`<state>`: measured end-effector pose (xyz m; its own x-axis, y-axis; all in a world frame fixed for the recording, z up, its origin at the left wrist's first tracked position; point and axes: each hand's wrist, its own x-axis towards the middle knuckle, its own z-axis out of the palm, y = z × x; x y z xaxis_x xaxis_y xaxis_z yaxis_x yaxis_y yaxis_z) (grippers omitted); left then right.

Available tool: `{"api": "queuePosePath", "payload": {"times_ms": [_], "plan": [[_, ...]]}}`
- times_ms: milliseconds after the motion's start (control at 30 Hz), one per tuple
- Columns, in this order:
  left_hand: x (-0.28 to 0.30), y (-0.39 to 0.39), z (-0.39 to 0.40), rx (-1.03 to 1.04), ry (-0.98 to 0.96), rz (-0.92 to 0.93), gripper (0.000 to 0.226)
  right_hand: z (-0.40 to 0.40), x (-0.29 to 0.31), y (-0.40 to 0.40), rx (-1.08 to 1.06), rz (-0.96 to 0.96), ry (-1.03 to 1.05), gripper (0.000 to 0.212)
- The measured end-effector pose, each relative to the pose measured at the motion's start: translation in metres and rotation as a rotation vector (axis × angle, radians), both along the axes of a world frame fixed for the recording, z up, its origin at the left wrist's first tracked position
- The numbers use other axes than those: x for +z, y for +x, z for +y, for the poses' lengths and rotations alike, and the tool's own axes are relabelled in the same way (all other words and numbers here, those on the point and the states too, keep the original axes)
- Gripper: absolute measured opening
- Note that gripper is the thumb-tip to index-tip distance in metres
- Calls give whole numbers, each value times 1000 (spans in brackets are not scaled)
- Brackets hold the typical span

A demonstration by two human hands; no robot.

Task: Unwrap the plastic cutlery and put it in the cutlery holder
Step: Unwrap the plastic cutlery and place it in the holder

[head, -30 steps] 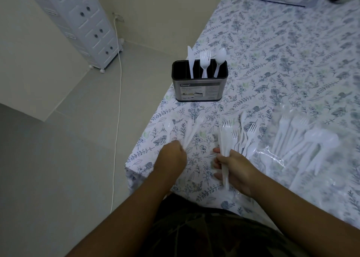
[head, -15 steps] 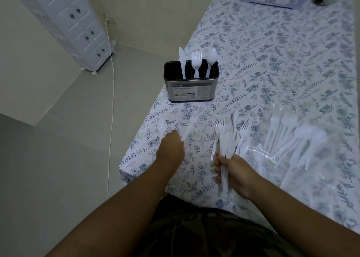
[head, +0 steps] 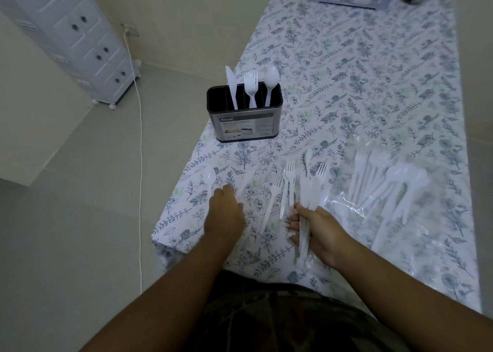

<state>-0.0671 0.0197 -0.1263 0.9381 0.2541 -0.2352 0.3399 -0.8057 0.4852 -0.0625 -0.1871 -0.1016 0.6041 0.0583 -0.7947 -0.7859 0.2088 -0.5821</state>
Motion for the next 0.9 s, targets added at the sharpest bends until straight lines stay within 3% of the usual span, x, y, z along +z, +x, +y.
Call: {"api": "queuePosePath", "payload": {"times_ms": [167,300,433,500,600,667,733,900], "plan": [[0,6,5,-17,118,123,19,-1,-1,-1,-5,25,3,14],[20,2,-23,-73,-63,61,10,-3,3,1,-73,33,94,11],[37,-12,-76,-426,-269,-2,18,-10,0,0,-83,-33,110,38],[33,-13,-90,-558,-277,-111,17,-18,-1,-1,-106,-71,8,27],[14,-5,-92,-681,-169,-158,34,-36,-8,-4,-195,-54,-127,15],[-2,-1,-86,-825,54,-85,57,-47,-11,-6,-255,-22,-127,8],[-14,1,-76,-886,241,12,64,-52,-12,-8,-287,-4,-98,3],[-21,-12,-46,-769,251,102,71,-58,-14,-10,-275,3,-103,6]]}}
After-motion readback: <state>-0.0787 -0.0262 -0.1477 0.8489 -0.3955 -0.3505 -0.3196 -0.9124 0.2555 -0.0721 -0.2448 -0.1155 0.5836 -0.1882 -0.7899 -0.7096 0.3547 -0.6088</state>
